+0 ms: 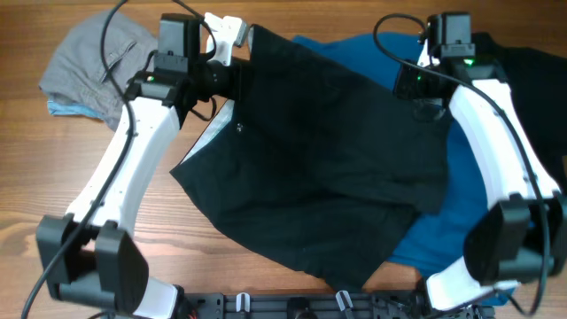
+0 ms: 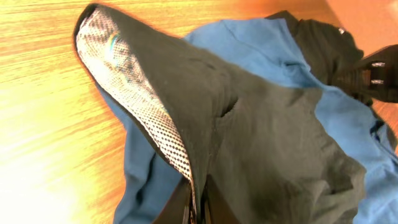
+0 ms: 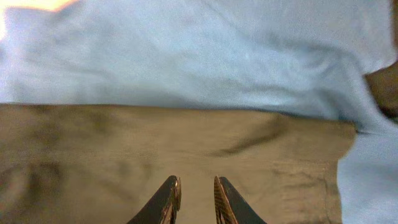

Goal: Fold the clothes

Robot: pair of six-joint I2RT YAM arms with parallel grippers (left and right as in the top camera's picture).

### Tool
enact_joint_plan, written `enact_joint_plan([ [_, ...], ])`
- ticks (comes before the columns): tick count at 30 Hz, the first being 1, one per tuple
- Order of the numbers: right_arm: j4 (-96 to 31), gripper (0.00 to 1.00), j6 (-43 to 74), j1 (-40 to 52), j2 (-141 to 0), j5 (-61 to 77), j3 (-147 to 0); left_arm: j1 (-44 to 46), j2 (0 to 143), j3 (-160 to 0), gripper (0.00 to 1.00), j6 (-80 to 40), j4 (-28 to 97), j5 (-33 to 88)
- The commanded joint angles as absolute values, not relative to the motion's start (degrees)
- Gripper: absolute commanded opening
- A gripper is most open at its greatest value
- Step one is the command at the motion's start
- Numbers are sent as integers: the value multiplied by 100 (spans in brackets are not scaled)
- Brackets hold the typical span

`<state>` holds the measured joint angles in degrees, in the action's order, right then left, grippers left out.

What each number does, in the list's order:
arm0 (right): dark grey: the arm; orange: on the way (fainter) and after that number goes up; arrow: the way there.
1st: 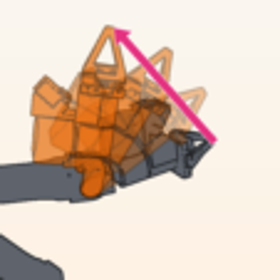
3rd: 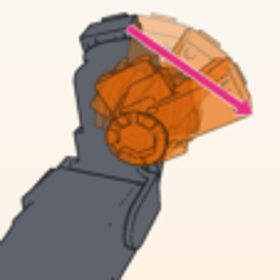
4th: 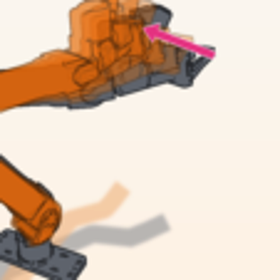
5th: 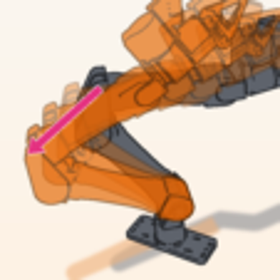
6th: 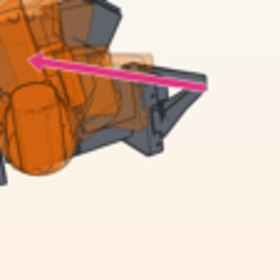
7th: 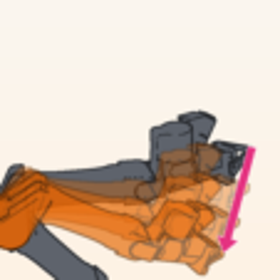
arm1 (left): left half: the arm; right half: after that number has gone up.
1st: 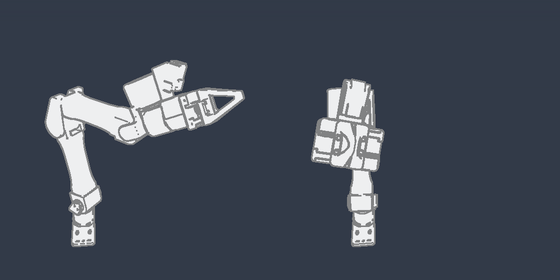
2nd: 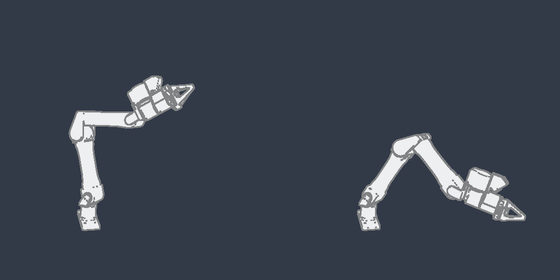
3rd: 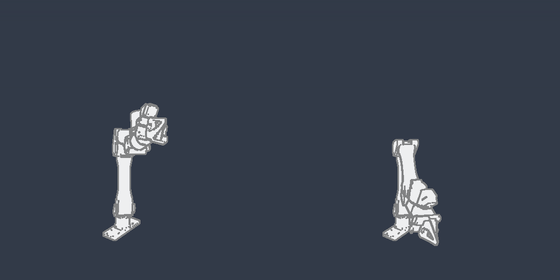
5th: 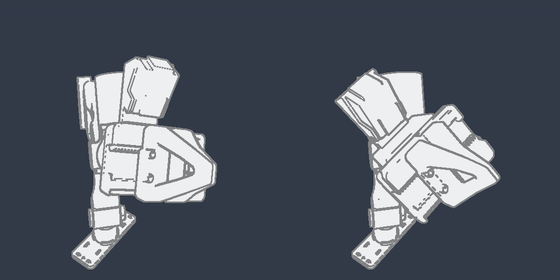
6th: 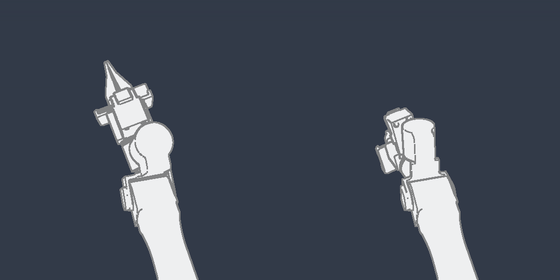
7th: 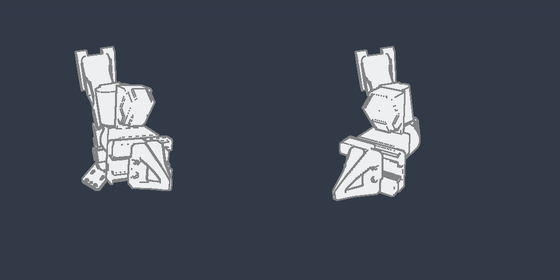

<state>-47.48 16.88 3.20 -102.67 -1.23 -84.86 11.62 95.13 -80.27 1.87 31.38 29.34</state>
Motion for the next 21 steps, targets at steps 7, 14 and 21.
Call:
enact_joint_plan([
  [7, -4158, 15, 1970, 143, -12403, 43, -8466, 1133, 8683, -8108, 4, 443, 4171, 1024],
  [14, -3328, 19, 1114, -283, -12486, 1706, -8549, 961, 8112, -8108, 4, 355, 4488, 716],
  [21, -2766, 24, 1011, -493, -12317, 2526, -8619, 790, 8020, -8108, 4, 252, 4663, 541],
])
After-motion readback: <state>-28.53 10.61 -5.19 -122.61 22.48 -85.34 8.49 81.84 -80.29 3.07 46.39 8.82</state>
